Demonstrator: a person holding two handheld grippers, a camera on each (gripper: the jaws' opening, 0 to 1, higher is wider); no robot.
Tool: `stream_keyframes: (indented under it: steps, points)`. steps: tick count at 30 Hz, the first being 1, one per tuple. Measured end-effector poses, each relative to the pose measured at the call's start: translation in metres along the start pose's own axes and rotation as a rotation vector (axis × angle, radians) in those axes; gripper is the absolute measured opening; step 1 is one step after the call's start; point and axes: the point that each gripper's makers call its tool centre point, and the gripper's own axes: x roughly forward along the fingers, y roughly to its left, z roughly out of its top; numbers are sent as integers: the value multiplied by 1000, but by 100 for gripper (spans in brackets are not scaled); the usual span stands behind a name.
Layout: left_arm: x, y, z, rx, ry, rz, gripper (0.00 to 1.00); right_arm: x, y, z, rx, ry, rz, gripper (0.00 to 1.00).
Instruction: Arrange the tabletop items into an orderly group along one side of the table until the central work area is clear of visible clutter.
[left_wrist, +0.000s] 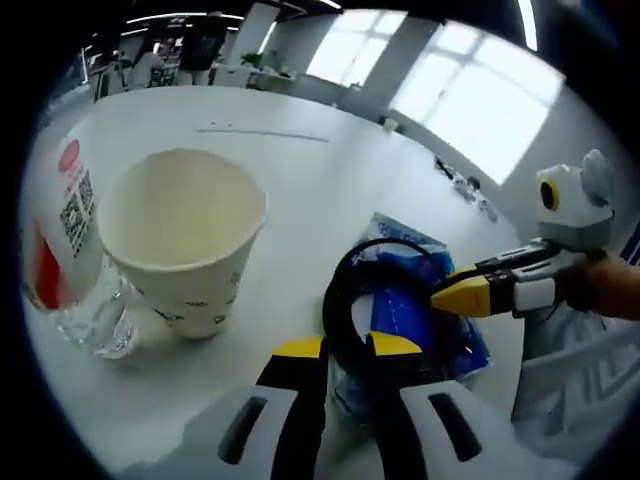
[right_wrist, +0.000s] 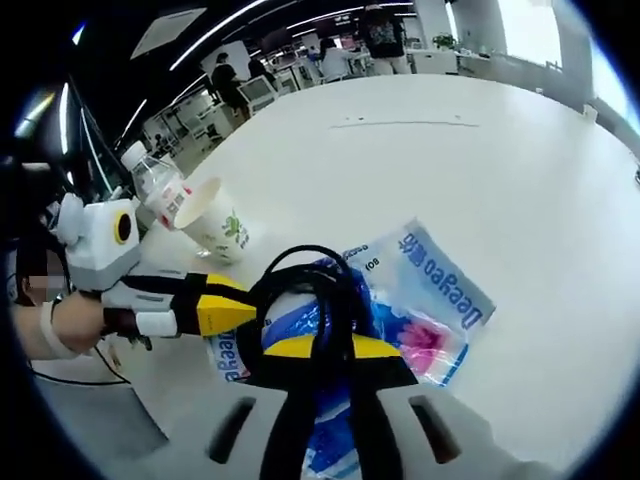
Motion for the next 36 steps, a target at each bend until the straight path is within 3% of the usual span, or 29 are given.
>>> stream_keyframes:
  steps: [3, 7, 11, 14, 36]
  points:
    - [0, 0, 0, 4, -5, 0, 10, 2, -1, 2, -19, -17, -13, 4]
    - [-1, 0, 1, 4, -20, -2, 8, 2, -4, 4, 89, -33, 1, 1]
    - [-5, -1, 3, 7, -31, -10, 6, -1, -3, 5, 74, -36, 1, 0]
    - [-8, -1, 3, -1, -34, -15, 5, -5, 1, 9, 117, -53, 13, 0]
    - [-39, -12, 23, 11, -97, -11, 4, -31, 26, 31, 91, -111, 50, 0]
